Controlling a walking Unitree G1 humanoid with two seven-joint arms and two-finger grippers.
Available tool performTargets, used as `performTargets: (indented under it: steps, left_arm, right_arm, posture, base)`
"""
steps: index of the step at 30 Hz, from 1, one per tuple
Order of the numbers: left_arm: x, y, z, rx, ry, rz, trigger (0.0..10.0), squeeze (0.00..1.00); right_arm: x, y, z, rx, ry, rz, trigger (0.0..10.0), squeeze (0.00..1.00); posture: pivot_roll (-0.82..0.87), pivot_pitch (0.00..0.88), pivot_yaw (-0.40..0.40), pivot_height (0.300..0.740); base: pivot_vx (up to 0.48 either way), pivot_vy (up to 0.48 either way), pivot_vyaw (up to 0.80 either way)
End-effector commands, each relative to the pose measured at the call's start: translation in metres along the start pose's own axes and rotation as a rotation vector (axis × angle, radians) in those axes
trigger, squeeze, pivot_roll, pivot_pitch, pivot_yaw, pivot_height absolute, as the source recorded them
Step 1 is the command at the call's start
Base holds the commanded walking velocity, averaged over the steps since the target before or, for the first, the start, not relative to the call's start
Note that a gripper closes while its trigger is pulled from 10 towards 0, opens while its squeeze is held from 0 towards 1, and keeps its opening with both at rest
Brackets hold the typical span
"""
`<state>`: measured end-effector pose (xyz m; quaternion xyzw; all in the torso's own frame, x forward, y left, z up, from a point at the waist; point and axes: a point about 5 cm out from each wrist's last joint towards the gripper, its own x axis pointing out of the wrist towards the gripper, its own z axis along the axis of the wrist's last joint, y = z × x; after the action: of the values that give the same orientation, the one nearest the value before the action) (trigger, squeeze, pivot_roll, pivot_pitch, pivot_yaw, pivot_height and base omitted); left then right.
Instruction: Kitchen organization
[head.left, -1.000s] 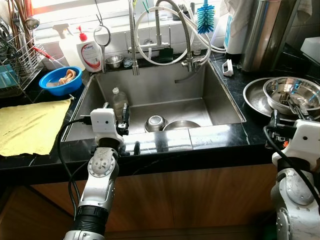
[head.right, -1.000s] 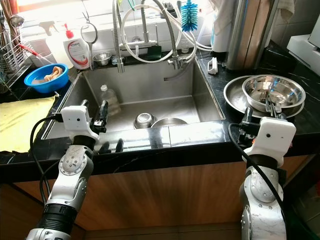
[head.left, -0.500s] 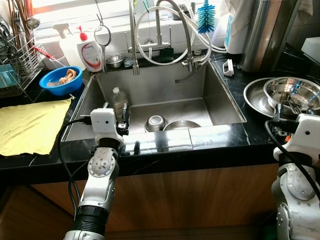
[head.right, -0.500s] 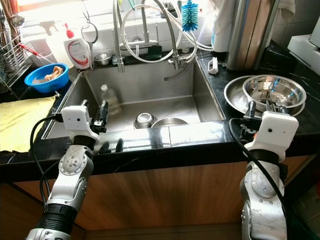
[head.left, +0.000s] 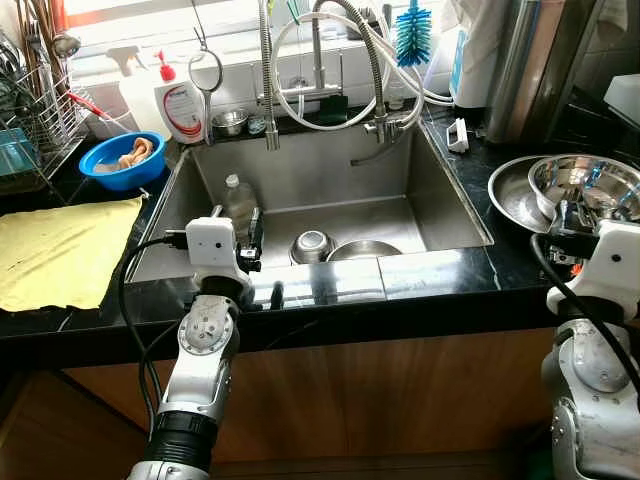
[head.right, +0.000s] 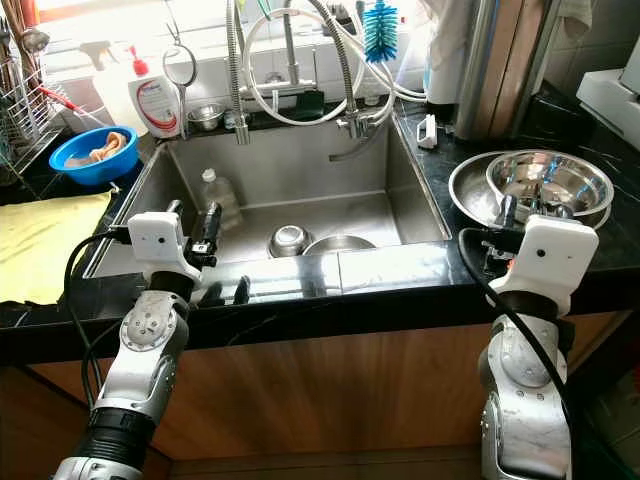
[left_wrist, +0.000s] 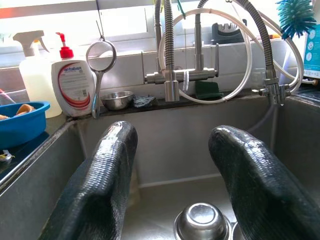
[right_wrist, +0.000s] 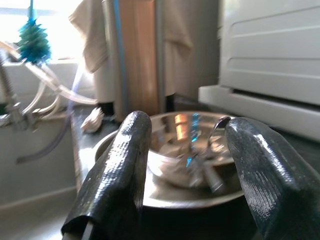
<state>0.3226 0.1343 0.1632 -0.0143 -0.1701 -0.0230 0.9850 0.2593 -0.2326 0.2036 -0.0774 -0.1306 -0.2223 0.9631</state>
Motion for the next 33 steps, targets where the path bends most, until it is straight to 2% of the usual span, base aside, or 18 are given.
performTargets:
  steps: [1, 4, 16, 19, 21, 25, 30, 33]
  left_arm:
    - [-0.001, 0.003, 0.001, -0.002, 0.001, 0.005, 10.0, 0.00]
    - [-0.001, 0.002, 0.001, -0.002, -0.001, 0.000, 10.0, 0.00]
    - [0.000, 0.003, 0.002, 0.000, -0.005, 0.001, 10.0, 0.00]
    - [0.000, 0.004, 0.002, 0.001, -0.007, 0.005, 10.0, 0.00]
    - [0.001, 0.005, 0.002, 0.002, -0.008, 0.009, 10.0, 0.00]
    - [0.001, 0.005, 0.002, 0.003, -0.008, 0.012, 10.0, 0.00]
    - [0.000, 0.005, 0.002, 0.000, -0.006, 0.011, 10.0, 0.00]
    - [0.000, 0.005, 0.001, 0.000, -0.005, 0.011, 10.0, 0.00]
  right_arm:
    - [0.003, -0.003, 0.009, 0.002, -0.046, -0.032, 10.0, 0.00]
    - [0.003, -0.011, 0.012, 0.007, -0.071, -0.105, 10.0, 0.00]
    - [0.004, -0.015, 0.011, 0.022, -0.063, -0.139, 10.0, 0.00]
    - [0.005, -0.010, 0.013, 0.035, -0.076, -0.102, 10.0, 0.00]
    - [0.001, 0.006, 0.019, 0.006, -0.115, 0.031, 10.0, 0.00]
    - [-0.008, 0.017, 0.020, -0.048, -0.139, 0.122, 10.0, 0.00]
    - [-0.014, 0.018, 0.019, -0.079, -0.137, 0.142, 10.0, 0.00]
    - [-0.019, 0.017, 0.017, -0.133, -0.132, 0.157, 10.0, 0.00]
  posture:
    - [-0.27, 0.000, 0.113, 0.740]
    - [-0.27, 0.000, 0.115, 0.740]
    - [-0.27, 0.000, 0.114, 0.740]
    - [-0.27, 0.000, 0.113, 0.740]
    - [-0.27, 0.000, 0.115, 0.740]
    - [-0.27, 0.000, 0.114, 0.740]
    - [-0.28, 0.000, 0.115, 0.740]
    - [-0.28, 0.000, 0.115, 0.740]
  base:
    - [0.000, 0.000, 0.00]
    - [0.000, 0.000, 0.00]
    - [0.000, 0.000, 0.00]
    - [0.000, 0.000, 0.00]
    - [0.000, 0.000, 0.00]
    - [0.000, 0.000, 0.00]
    - [0.000, 0.000, 0.00]
    - [0.000, 0.000, 0.00]
